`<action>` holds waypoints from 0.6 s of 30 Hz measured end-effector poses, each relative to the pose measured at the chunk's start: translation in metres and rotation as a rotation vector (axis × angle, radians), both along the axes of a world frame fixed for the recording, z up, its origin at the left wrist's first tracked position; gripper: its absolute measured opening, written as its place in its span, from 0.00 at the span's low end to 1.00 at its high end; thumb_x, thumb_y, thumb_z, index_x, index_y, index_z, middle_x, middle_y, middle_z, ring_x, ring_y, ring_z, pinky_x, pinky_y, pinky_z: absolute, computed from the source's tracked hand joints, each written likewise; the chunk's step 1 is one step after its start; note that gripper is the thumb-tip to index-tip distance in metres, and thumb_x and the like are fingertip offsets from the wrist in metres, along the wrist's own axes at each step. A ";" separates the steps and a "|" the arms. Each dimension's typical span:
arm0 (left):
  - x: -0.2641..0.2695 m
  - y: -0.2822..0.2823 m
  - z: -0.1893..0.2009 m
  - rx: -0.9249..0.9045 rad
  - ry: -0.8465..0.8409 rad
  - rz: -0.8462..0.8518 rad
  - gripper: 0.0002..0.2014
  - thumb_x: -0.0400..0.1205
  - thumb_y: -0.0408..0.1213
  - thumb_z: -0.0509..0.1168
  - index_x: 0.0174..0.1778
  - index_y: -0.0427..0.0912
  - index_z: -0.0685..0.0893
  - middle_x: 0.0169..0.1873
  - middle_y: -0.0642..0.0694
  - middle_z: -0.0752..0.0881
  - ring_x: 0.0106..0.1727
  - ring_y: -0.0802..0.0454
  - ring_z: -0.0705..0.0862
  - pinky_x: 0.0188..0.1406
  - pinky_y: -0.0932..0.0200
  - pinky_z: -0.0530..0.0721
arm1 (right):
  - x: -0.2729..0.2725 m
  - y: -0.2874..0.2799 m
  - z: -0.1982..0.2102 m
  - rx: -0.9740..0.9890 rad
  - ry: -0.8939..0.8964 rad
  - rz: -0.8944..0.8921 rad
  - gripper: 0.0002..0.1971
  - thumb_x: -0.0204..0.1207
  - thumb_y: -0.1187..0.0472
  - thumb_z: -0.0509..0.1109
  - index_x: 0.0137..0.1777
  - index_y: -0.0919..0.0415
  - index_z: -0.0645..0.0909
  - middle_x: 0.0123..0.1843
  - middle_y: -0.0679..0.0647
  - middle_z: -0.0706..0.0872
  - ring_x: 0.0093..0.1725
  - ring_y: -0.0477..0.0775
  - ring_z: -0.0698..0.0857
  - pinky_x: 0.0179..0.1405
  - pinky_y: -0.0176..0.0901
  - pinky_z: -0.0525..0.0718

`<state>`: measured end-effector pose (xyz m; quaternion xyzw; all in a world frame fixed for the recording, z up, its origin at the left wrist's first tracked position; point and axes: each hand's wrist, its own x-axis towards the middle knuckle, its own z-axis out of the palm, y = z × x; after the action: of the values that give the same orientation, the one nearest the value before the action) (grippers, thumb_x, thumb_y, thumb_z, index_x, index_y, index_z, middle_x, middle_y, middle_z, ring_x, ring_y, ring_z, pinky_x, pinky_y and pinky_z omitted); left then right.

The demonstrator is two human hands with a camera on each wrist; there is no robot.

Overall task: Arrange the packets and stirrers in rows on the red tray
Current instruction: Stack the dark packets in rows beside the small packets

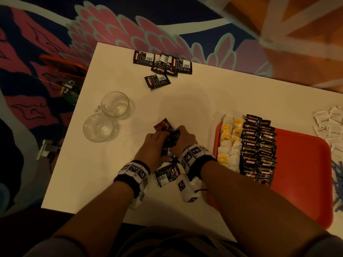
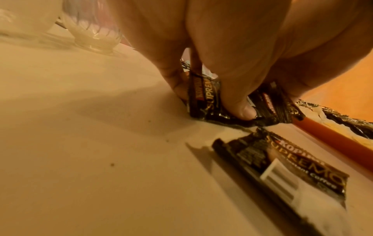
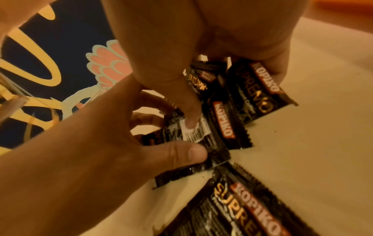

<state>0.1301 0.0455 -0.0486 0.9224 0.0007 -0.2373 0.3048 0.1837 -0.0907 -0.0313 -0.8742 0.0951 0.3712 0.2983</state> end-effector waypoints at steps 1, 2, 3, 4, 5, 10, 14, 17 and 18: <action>-0.003 0.002 0.003 0.034 -0.017 0.045 0.45 0.70 0.50 0.81 0.81 0.46 0.67 0.74 0.45 0.71 0.72 0.44 0.67 0.69 0.45 0.77 | -0.001 0.000 0.000 0.005 0.002 -0.008 0.23 0.72 0.61 0.74 0.65 0.55 0.70 0.48 0.55 0.81 0.39 0.54 0.80 0.39 0.44 0.81; -0.008 0.004 0.007 0.080 -0.010 0.112 0.47 0.68 0.54 0.81 0.79 0.46 0.67 0.72 0.46 0.71 0.71 0.45 0.68 0.64 0.45 0.80 | -0.002 0.000 0.000 0.010 0.000 -0.017 0.24 0.72 0.61 0.74 0.65 0.54 0.71 0.48 0.54 0.81 0.40 0.55 0.80 0.40 0.44 0.82; -0.014 0.005 0.011 0.127 0.030 0.176 0.48 0.66 0.59 0.81 0.78 0.47 0.66 0.69 0.47 0.71 0.69 0.45 0.69 0.60 0.45 0.81 | -0.003 0.000 -0.001 0.010 -0.001 -0.024 0.24 0.71 0.61 0.74 0.65 0.53 0.71 0.48 0.54 0.80 0.41 0.55 0.81 0.41 0.45 0.84; -0.021 0.004 0.014 0.172 0.100 0.202 0.49 0.65 0.62 0.80 0.76 0.47 0.65 0.67 0.48 0.71 0.68 0.46 0.71 0.58 0.45 0.81 | -0.003 0.000 0.000 0.012 -0.006 -0.025 0.24 0.71 0.61 0.74 0.65 0.53 0.72 0.48 0.54 0.81 0.42 0.56 0.81 0.43 0.46 0.85; -0.030 0.002 0.016 0.210 0.182 0.175 0.49 0.65 0.63 0.80 0.75 0.48 0.64 0.65 0.49 0.72 0.66 0.46 0.73 0.57 0.45 0.81 | -0.003 0.000 0.000 0.012 -0.005 -0.015 0.23 0.70 0.61 0.74 0.65 0.53 0.72 0.49 0.54 0.82 0.42 0.57 0.82 0.44 0.47 0.86; -0.050 -0.005 0.004 0.156 0.234 0.167 0.41 0.72 0.50 0.79 0.75 0.47 0.63 0.62 0.45 0.77 0.59 0.43 0.81 0.51 0.49 0.83 | -0.002 -0.005 0.004 -0.013 0.024 0.171 0.25 0.72 0.60 0.73 0.67 0.55 0.70 0.56 0.57 0.83 0.46 0.56 0.81 0.46 0.48 0.84; -0.039 -0.006 0.002 0.061 0.151 0.220 0.30 0.77 0.42 0.74 0.72 0.46 0.67 0.56 0.43 0.80 0.55 0.40 0.84 0.45 0.54 0.75 | -0.005 -0.009 0.009 -0.026 0.105 0.316 0.24 0.74 0.60 0.70 0.69 0.55 0.69 0.53 0.57 0.81 0.50 0.59 0.83 0.46 0.49 0.84; -0.035 -0.009 0.001 0.014 0.134 0.215 0.36 0.77 0.39 0.75 0.79 0.48 0.65 0.57 0.42 0.79 0.57 0.39 0.83 0.49 0.53 0.77 | -0.009 -0.012 0.011 -0.023 0.144 0.362 0.22 0.77 0.61 0.68 0.69 0.57 0.68 0.56 0.60 0.81 0.53 0.62 0.84 0.48 0.51 0.85; -0.035 -0.009 0.001 0.007 0.123 0.210 0.37 0.77 0.39 0.75 0.81 0.48 0.64 0.58 0.42 0.78 0.57 0.39 0.82 0.50 0.53 0.78 | -0.010 -0.013 0.010 -0.028 0.149 0.373 0.22 0.78 0.60 0.68 0.70 0.58 0.67 0.58 0.61 0.81 0.53 0.61 0.83 0.47 0.49 0.84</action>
<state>0.0954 0.0361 -0.0473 0.9020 0.1169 -0.2601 0.3242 0.1737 -0.1037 -0.0209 -0.8508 -0.0414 0.4823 0.2045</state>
